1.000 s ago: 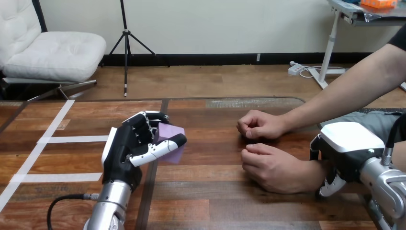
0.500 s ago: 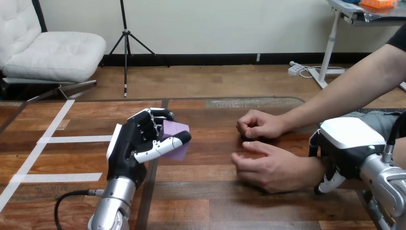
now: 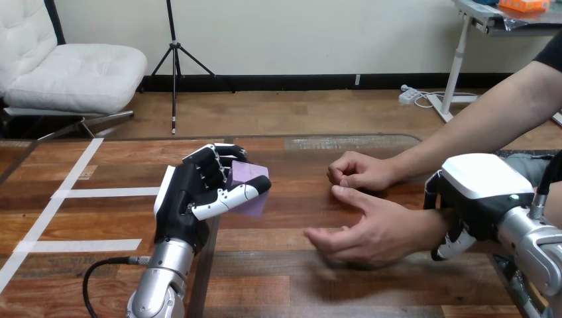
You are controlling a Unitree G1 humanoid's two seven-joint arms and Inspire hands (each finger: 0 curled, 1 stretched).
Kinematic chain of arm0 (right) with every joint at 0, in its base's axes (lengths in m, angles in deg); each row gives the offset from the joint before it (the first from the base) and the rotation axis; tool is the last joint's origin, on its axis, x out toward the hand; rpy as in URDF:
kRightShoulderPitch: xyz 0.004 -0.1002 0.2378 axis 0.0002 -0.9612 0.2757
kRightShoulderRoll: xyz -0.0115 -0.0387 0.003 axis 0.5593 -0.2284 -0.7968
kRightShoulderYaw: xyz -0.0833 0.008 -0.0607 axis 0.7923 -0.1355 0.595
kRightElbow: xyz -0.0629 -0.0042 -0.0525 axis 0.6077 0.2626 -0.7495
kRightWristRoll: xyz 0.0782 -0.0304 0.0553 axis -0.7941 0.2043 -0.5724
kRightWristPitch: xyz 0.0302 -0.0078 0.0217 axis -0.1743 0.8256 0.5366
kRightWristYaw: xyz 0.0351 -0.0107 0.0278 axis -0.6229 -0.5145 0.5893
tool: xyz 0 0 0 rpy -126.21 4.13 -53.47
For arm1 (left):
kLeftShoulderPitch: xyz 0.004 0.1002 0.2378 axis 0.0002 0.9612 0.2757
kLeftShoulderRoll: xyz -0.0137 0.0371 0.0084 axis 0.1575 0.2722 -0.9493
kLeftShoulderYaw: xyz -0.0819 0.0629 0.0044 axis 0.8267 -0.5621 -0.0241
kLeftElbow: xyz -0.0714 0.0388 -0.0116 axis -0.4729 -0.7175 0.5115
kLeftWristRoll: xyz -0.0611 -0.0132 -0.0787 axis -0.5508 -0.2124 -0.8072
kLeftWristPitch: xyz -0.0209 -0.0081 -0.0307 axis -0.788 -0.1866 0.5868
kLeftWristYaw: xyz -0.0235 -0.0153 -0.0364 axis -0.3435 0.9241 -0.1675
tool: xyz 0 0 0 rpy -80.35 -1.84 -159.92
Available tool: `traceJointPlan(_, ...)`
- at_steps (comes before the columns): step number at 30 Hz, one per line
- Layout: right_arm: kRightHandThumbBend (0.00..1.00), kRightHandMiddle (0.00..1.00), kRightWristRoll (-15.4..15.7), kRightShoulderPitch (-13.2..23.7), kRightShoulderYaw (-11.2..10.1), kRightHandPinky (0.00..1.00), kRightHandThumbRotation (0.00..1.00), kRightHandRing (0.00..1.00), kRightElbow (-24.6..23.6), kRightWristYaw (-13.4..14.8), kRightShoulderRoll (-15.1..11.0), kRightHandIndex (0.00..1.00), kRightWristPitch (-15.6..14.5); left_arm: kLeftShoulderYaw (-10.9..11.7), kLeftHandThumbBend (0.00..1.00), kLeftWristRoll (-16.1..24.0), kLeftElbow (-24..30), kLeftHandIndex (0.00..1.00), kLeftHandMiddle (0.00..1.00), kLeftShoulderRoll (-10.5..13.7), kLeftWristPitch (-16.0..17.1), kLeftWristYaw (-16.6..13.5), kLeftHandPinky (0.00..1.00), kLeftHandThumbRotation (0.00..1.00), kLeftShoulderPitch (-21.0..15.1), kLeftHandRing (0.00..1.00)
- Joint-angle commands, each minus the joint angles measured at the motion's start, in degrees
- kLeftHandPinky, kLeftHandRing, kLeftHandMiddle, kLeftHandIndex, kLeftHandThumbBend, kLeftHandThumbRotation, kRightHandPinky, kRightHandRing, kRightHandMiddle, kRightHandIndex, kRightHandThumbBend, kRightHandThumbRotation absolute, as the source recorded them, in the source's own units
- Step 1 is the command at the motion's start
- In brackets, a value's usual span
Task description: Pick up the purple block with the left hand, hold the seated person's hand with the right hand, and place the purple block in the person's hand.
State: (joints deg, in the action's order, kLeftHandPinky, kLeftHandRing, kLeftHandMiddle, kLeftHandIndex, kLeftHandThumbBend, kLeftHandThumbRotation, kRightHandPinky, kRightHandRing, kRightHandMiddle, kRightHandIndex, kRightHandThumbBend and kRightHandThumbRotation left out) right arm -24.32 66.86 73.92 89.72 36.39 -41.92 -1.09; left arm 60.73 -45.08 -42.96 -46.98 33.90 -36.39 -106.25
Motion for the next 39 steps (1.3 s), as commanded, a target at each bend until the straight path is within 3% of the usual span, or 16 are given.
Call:
traceJointPlan(1, 0.76, 0.50, -1.48, 1.07, -1.80, 0.35, 0.00, 0.43, -0.14, 0.01, -0.93, 0.51, -0.31, -0.32, 0.98, -0.03, 0.03, 0.49, 0.48, 0.00, -0.02, 0.22, 0.37, 0.07, -4.66, 0.44)
traceJointPlan(13, 0.80, 0.48, -1.21, 1.00, -1.93, 0.34, 0.00, 0.41, -0.52, 1.70, -1.01, 0.50, -0.05, -0.21, 0.97, -0.25, -0.35, 0.49, 0.49, 0.09, -1.17, 1.36, 0.37, 0.07, -5.13, 0.44)
traceJointPlan(28, 0.80, 0.47, -2.27, 0.65, -3.65, 0.33, 0.00, 0.40, -4.69, 0.86, -1.59, 0.50, -0.23, -0.80, 0.96, 0.36, -0.80, 0.49, 0.49, -0.55, -1.86, 1.51, 0.37, 0.06, -6.02, 0.44)
traceJointPlan(34, 0.83, 0.45, -1.53, 0.52, -4.07, 0.31, 0.00, 0.38, -5.79, 2.59, -1.98, 0.49, 1.14, -1.03, 0.96, 0.53, -0.91, 0.49, 0.49, -1.00, -2.21, 1.81, 0.37, 0.05, -6.46, 0.44)
traceJointPlan(39, 0.83, 0.43, -0.95, 0.92, -4.19, 0.28, 0.00, 0.35, -7.42, 1.54, -2.04, 0.49, 0.64, -1.40, 0.96, 0.88, -0.75, 0.49, 0.49, -1.47, -2.69, 1.57, 0.37, 0.06, -6.70, 0.43)
